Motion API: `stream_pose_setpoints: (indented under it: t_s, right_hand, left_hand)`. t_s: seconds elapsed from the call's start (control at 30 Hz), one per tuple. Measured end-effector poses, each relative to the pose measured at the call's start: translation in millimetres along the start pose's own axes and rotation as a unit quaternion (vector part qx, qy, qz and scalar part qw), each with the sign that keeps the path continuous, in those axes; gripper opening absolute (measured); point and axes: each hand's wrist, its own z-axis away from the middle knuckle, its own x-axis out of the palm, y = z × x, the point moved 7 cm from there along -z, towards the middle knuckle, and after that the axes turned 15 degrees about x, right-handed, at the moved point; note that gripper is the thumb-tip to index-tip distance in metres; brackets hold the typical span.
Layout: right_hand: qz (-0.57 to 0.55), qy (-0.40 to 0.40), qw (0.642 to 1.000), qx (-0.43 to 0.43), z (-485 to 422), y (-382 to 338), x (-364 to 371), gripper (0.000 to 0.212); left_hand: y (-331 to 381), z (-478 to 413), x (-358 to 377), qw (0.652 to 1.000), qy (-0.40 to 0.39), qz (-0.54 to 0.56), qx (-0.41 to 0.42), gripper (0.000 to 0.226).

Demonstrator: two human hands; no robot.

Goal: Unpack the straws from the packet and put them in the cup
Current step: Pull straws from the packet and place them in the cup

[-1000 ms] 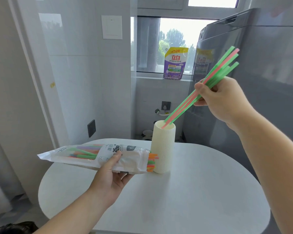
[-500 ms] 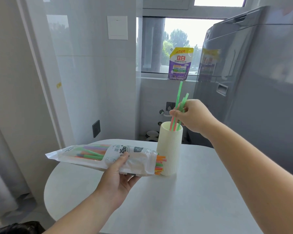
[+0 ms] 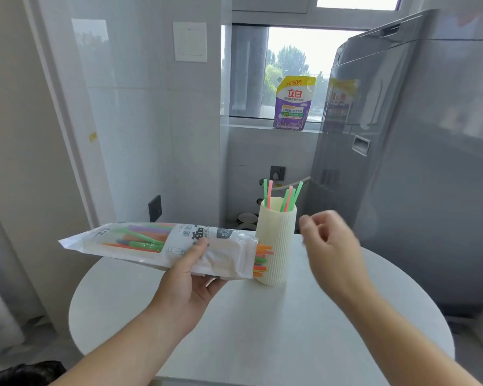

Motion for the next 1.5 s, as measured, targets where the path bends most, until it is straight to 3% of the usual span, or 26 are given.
stream_pose_setpoints:
  t_s: [0.1,0.23,0.33,0.5,0.63,0.77,0.97,1.23,1.33,1.5]
  right_hand:
    - [-0.062,-0.181,0.978,0.085,15.1,22.8,34.7,0.018]
    - [-0.152,-0.229,0.956,0.097,19.5,24.6,44.9,0.009]
    - [-0.128,-0.204,0.968,0.069,17.2,22.9,41.1,0.005]
    - [-0.121,-0.15,0.981,0.026,6.0,17.6,20.7,0.01]
    - [-0.184,-0.125,0.973,0.059,-5.0,24.7,6.8,0.011]
    - [-0.249,-0.179,0.944,0.122,-0.4,37.2,19.2,0.014]
    - [-0.264,-0.179,0.942,0.109,3.8,34.2,18.9,0.015]
    - [-0.455,-0.225,0.835,0.214,18.8,43.7,30.3,0.024]
    - [-0.451,-0.215,0.842,0.201,25.2,40.5,37.6,0.023]
    - [-0.399,-0.147,0.888,0.174,15.2,37.5,28.1,0.024]
  left_hand:
    - [0.8,2.9,5.3,1.0,-0.011,-0.008,0.009,0.04]
    - [0.8,6.1,9.2,0.999,-0.017,-0.025,0.023,0.047]
    - [1.5,7.1,9.3,0.999,-0.017,-0.029,0.024,0.036]
    - [6.5,4.5,1.7,1.0,0.016,-0.006,0.009,0.038]
    - [7.7,4.3,-1.0,0.999,0.034,0.008,0.0,0.039]
    - [3.6,7.6,2.5,0.999,0.03,0.01,-0.01,0.039]
    - [-1.6,13.0,9.4,1.0,0.018,0.005,-0.017,0.034]
    - [-8.9,17.6,17.5,0.999,0.017,0.012,-0.028,0.035]
    - [-12.5,20.3,21.3,0.999,0.016,0.009,-0.034,0.037]
    - [-13.7,20.6,21.6,0.999,0.024,0.016,-0.033,0.033]
